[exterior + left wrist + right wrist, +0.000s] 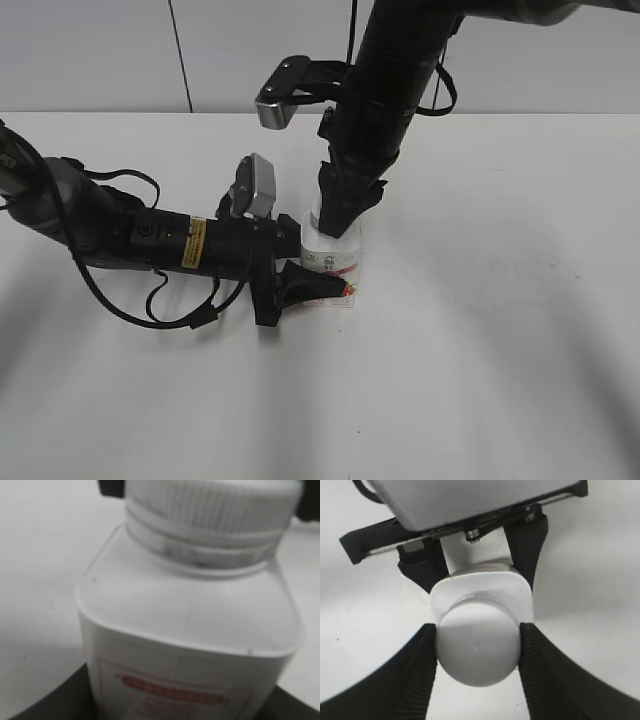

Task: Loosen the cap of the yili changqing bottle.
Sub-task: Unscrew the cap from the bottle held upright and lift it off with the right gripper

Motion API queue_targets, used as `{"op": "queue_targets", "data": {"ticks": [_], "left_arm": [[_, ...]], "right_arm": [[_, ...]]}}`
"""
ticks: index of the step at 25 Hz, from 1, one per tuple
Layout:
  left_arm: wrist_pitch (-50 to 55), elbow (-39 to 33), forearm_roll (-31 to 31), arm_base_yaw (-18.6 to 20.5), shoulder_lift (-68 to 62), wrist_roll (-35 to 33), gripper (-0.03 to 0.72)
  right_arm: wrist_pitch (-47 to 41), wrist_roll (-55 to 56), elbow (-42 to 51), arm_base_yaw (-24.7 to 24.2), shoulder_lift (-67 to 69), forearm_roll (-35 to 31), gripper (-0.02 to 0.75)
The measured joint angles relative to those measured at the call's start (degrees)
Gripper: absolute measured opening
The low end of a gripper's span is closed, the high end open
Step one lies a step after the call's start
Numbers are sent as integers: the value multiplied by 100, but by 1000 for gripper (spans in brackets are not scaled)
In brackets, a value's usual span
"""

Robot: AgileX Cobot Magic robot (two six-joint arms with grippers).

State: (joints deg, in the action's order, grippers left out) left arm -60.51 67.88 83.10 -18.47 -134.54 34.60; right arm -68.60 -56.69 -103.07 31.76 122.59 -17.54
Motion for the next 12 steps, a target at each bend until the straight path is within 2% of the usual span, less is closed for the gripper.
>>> {"op": "queue_targets", "data": {"ticks": [4,12], "left_arm": [[0,0,11,0,1,0,390],[-4,0,15,0,1,5,390]], "right_arm": [[-5,-762,-5,0,0,0,396],[-5,-936,-11,0,0,-5,396]]}}
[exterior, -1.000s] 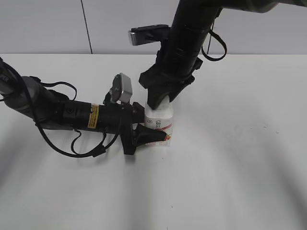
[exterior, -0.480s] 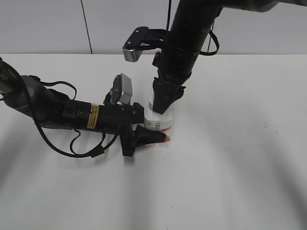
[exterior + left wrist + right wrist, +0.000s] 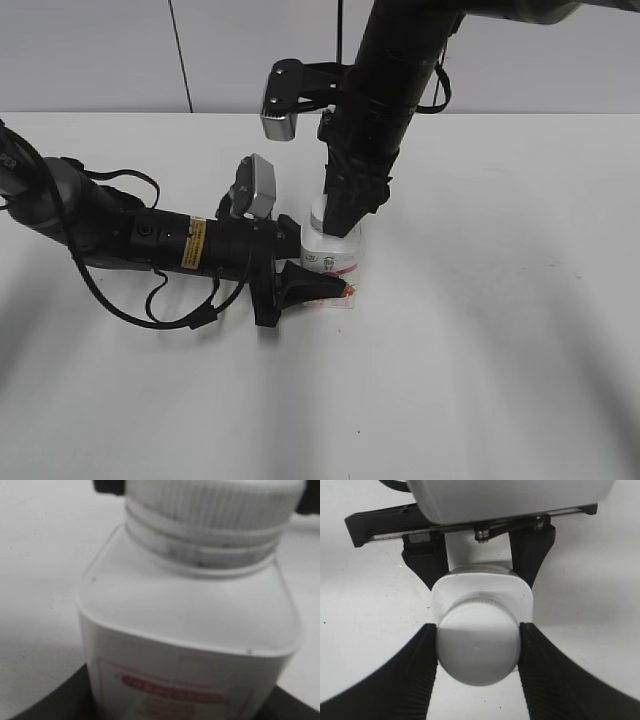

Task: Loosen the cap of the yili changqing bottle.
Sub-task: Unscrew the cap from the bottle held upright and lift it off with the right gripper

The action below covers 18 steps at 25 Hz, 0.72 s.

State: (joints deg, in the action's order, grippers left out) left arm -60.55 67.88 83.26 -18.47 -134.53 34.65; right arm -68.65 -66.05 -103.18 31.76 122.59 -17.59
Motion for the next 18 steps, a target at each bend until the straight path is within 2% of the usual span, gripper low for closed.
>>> {"op": "queue_targets", "data": {"ticks": [14,18], "left_arm": [[-23,0,41,5,0,0,389],[-23,0,40,5,0,0,388]], "right_arm": [[-6,0,0,0,0,-72,396],[-6,0,0,0,0,-96,421]]}}
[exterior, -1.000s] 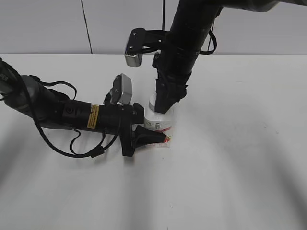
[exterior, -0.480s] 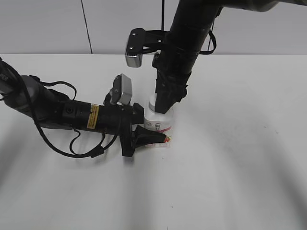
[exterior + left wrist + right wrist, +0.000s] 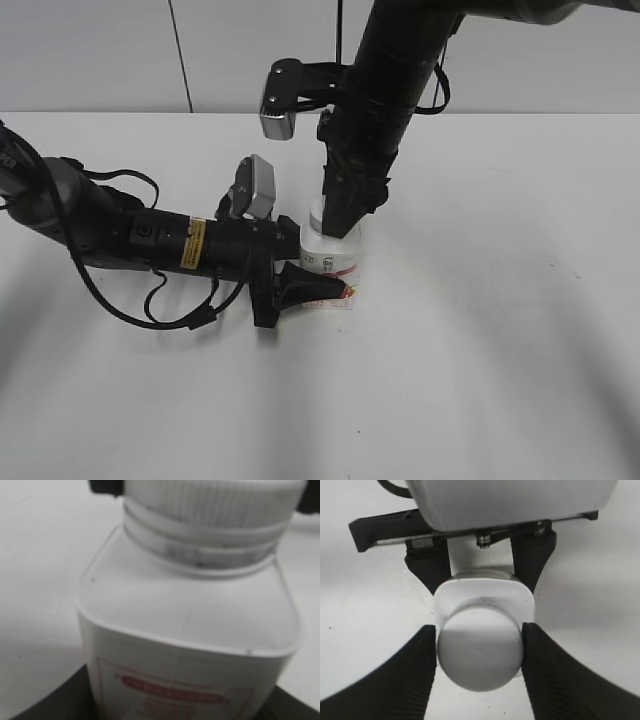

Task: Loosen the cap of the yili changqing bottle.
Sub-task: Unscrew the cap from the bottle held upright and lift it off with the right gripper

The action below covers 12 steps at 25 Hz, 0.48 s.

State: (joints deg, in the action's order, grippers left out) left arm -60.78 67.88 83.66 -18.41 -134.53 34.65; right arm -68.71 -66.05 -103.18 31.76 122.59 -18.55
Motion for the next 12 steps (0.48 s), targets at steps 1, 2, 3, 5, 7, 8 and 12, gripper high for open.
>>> {"op": "queue_targets", "data": {"ticks": [1,2,3,5,7,8,12], "left_arm": [[0,0,0,0,0,5,388],[0,0,0,0,0,11,388],[0,0,0,0,0,20,388],[5,0,0,0,0,24,388],[6,0,0,0,0,33,386],[6,0,0,0,0,38,387],[6,0,-5,0,0,44,387]], "right_arm": [[0,11,0,0,0,-25,431],[0,19,0,0,0,-47,445],[0,32,0,0,0,-65,461],[-11,50,0,0,0,-92,489],[-19,136,0,0,0,-117,510],[-21,218,0,0,0,-122,517],[-28,983,0,0,-91,-139,525]]}}
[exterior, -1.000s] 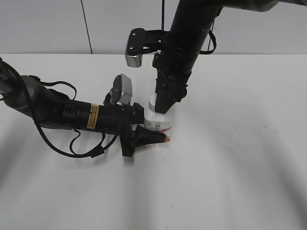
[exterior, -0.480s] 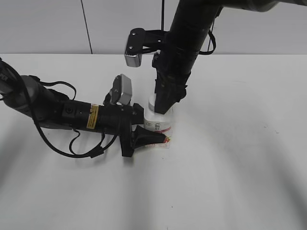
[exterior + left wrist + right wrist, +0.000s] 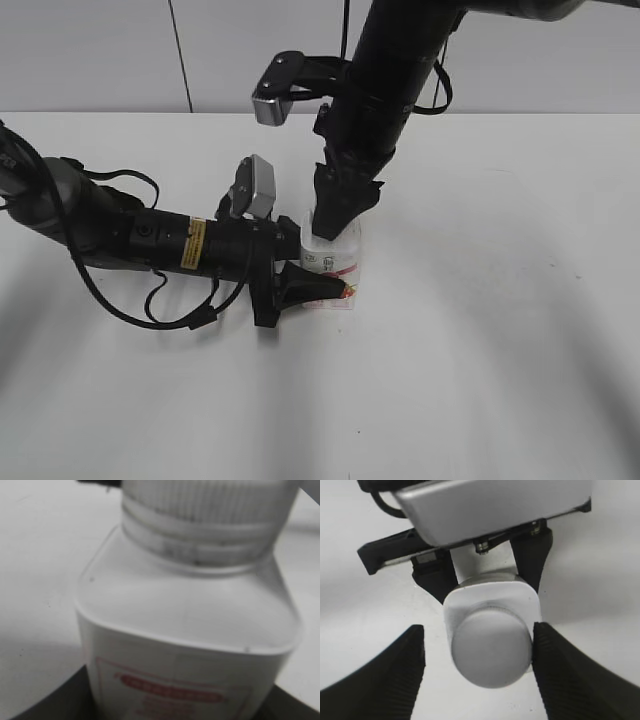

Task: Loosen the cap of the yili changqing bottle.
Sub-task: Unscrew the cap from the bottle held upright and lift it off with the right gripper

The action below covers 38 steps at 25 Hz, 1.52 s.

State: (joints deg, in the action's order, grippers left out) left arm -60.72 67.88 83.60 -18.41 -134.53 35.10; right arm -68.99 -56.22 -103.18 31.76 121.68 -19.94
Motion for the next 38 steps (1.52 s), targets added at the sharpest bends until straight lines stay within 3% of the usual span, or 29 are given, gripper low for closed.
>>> {"op": "queue_targets", "data": {"ticks": [8,14,21,38], "left_arm": [[0,0,-11,0,0,45,387],[0,0,-11,0,0,120,387],[0,0,-16,0,0,148,387],[0,0,-28,0,0,261,387]], "right_arm": [[-41,1840,0,0,-209,-38,525],[-56,4273,0,0,-209,-17,525],[-67,6155,0,0,-209,127,525],[256,7148,0,0,-209,215,525]]}}
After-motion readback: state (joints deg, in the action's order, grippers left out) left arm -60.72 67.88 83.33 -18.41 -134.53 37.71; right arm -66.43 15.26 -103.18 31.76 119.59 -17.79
